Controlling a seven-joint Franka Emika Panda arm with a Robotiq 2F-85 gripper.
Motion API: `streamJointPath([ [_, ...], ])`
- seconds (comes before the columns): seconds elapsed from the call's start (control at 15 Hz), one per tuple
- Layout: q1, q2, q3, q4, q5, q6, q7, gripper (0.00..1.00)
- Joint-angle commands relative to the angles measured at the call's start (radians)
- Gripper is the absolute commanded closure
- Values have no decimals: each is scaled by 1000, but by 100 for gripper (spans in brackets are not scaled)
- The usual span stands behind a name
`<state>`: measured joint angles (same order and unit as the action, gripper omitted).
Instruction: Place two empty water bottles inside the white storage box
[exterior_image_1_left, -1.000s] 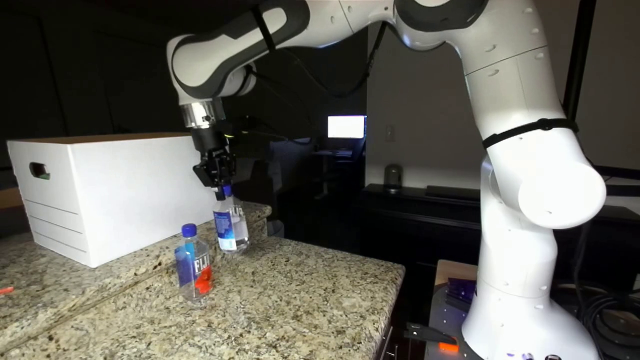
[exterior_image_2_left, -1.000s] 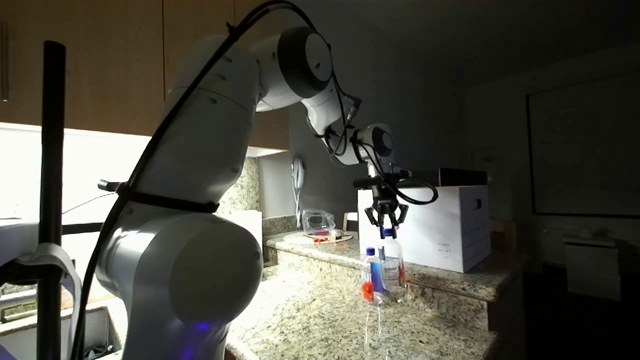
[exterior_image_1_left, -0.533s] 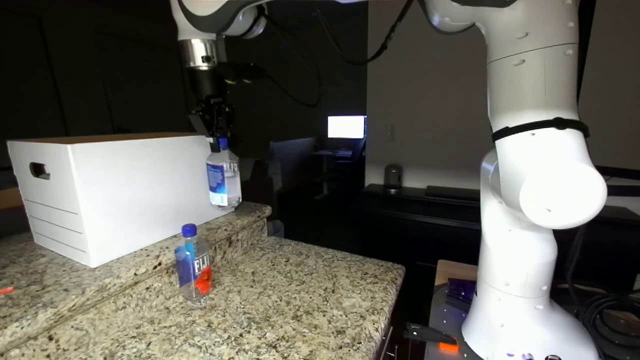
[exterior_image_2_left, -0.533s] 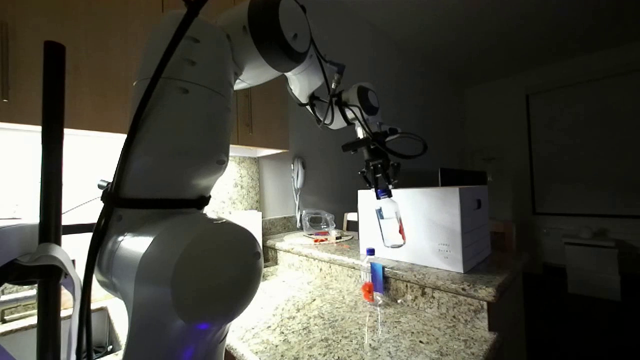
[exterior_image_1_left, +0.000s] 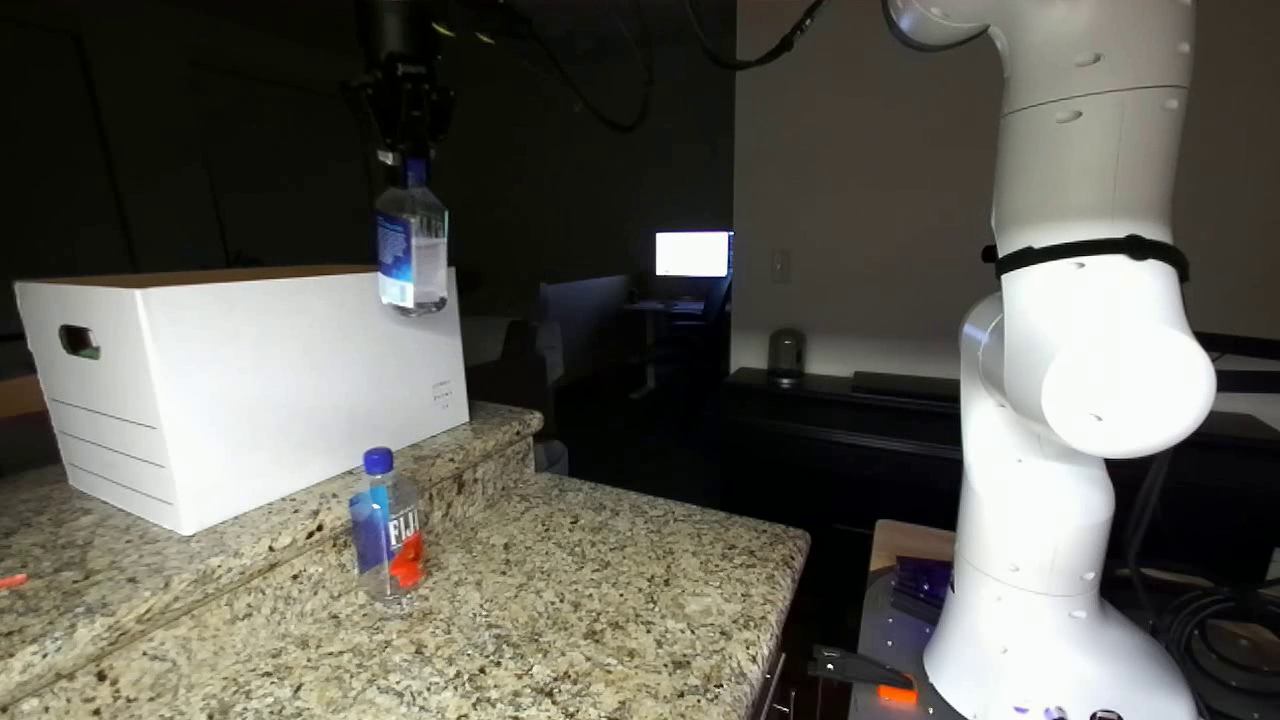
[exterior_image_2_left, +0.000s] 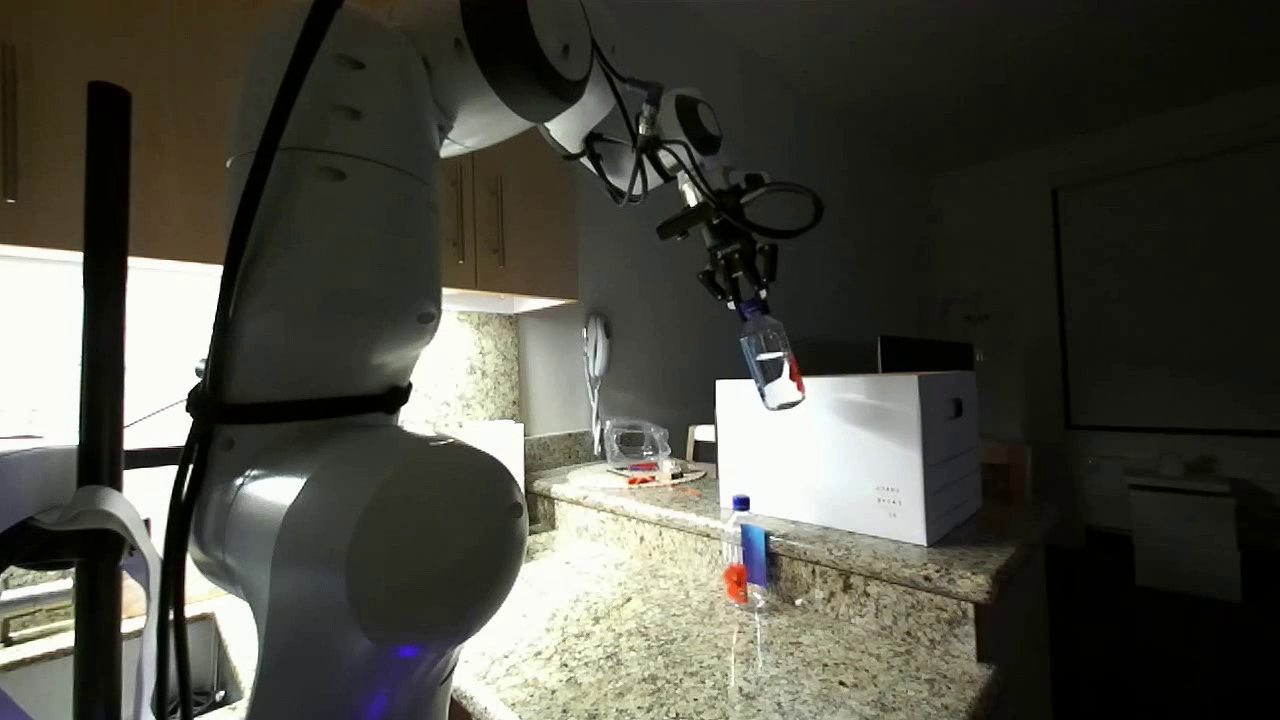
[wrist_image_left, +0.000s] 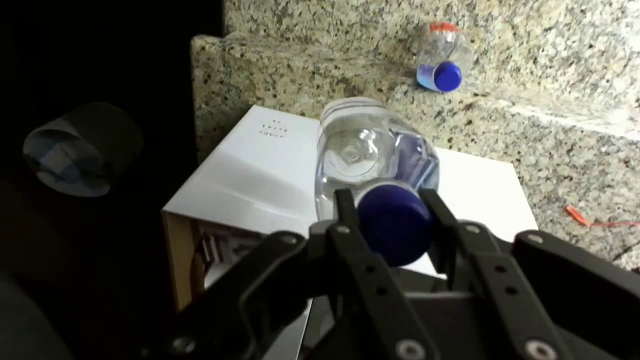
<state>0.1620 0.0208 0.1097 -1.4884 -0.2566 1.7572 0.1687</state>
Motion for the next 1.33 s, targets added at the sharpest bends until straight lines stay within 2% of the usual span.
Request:
streamJointPath([
  [0.0, 11, -48, 16, -7, -92, 121, 48, 85],
  [0.47, 12, -70, 19, -48, -245, 474, 168, 84],
  [0.67, -6, -34, -2, -58, -265, 637, 211, 85],
  [0.87, -20, 30, -37, -53, -227, 750, 212, 84],
  [1.27, -49, 200, -74, 20, -100, 843, 159, 84],
])
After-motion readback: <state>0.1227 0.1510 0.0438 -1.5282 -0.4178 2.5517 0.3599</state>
